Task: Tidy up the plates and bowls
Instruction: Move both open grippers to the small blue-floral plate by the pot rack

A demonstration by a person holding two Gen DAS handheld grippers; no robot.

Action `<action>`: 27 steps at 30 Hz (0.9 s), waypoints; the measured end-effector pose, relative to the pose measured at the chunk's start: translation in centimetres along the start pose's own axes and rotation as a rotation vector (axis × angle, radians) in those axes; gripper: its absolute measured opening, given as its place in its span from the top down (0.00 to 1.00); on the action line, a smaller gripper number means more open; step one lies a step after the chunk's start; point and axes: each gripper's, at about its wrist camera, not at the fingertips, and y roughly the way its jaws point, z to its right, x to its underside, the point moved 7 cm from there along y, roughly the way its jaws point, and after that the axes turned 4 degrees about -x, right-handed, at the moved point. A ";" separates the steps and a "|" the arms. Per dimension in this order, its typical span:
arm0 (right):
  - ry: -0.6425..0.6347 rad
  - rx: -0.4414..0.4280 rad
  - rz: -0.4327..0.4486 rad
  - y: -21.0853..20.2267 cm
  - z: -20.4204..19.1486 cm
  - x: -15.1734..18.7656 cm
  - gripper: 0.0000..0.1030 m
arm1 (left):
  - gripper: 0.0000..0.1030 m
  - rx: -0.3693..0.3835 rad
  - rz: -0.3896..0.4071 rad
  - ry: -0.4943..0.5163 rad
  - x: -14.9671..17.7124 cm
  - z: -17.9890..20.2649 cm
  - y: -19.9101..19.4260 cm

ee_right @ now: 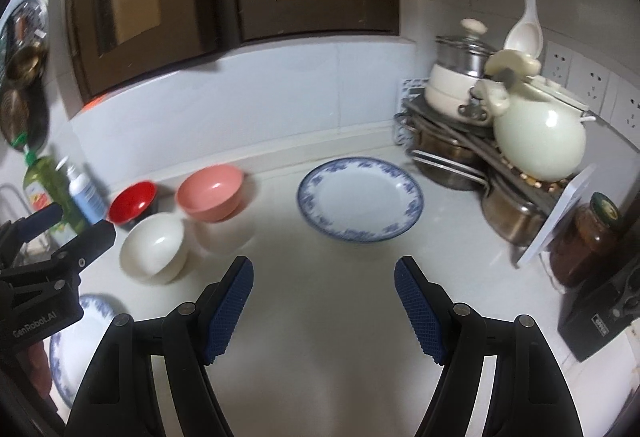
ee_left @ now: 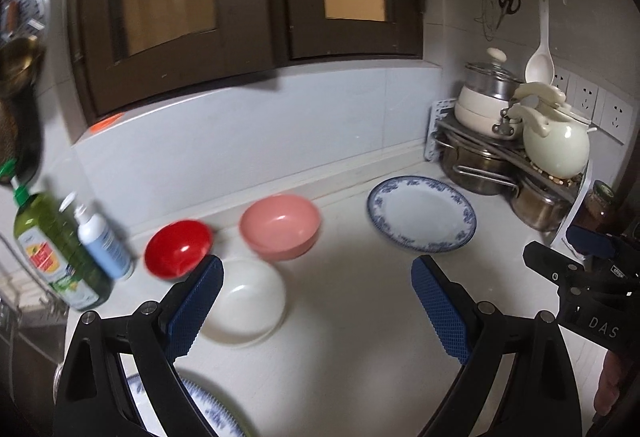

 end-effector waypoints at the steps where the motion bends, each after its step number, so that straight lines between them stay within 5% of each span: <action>1: 0.007 0.003 0.005 0.1 0.4 -0.2 0.28 | 0.07 0.000 0.001 0.007 -0.3 0.3 0.4; 27: 0.088 0.118 -0.018 12.3 10.9 -3.7 0.28 | 0.07 0.001 -0.137 0.043 -2.8 8.3 16.8</action>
